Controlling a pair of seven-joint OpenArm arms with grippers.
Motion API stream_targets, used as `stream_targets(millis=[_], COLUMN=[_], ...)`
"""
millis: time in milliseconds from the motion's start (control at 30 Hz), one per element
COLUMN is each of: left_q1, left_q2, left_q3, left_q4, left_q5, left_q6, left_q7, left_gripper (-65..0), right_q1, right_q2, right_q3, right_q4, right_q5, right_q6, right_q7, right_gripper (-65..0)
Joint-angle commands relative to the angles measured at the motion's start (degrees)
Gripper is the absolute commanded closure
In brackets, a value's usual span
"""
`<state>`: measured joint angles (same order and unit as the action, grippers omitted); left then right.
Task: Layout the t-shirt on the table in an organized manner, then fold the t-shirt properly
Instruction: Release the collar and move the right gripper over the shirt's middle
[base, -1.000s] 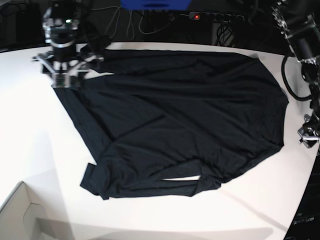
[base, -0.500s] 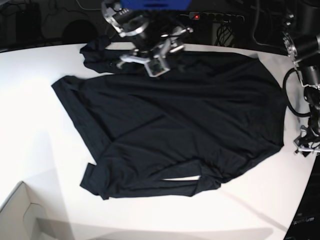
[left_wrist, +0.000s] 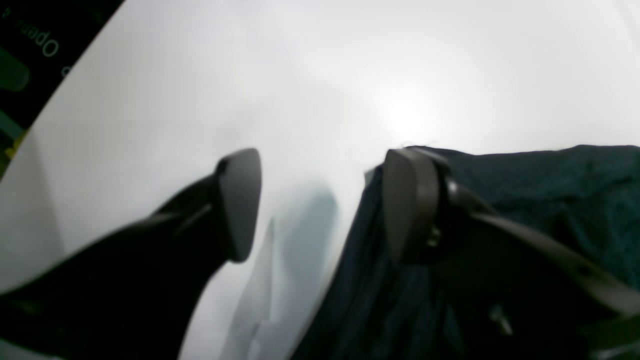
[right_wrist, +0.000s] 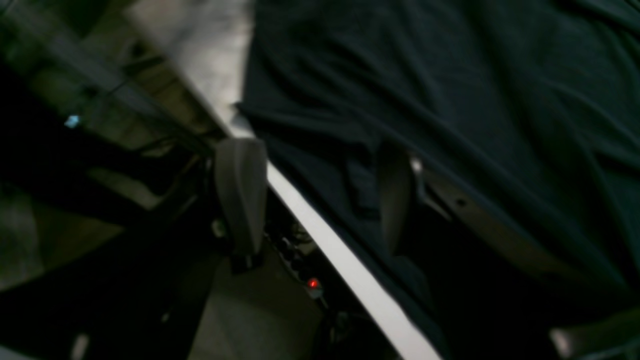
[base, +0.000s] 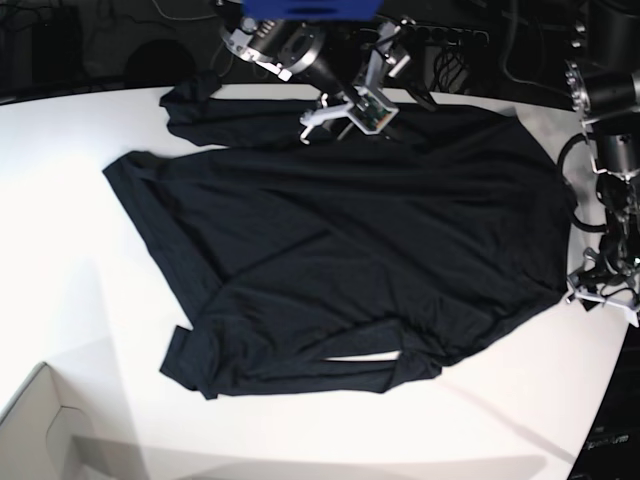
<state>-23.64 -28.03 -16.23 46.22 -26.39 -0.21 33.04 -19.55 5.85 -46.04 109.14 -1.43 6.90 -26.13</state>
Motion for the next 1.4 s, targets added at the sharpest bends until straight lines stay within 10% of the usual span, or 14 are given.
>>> stream_targets(millis=[0, 1367], left_q1=[-0.93, 6.45], left_q2=[-1.20, -0.76], left_q3=[-0.08, -0.43], left_q4=[0.95, 8.42], left_q5=[-0.03, -0.46], left_q6=[-0.10, -0.10], left_q7=[-1.08, -1.34], left_gripper=[-37.3, -37.4], right_q1=[2.36, 15.64], right_q2=[-5.28, -2.55], right_q3=[-2.18, 9.34], right_q4=[-6.07, -20.66], right_q5=[-11.62, -11.45], right_q6=[-6.85, -6.50], right_q7=[1.29, 0.77], right_gripper=[-35.6, -35.9])
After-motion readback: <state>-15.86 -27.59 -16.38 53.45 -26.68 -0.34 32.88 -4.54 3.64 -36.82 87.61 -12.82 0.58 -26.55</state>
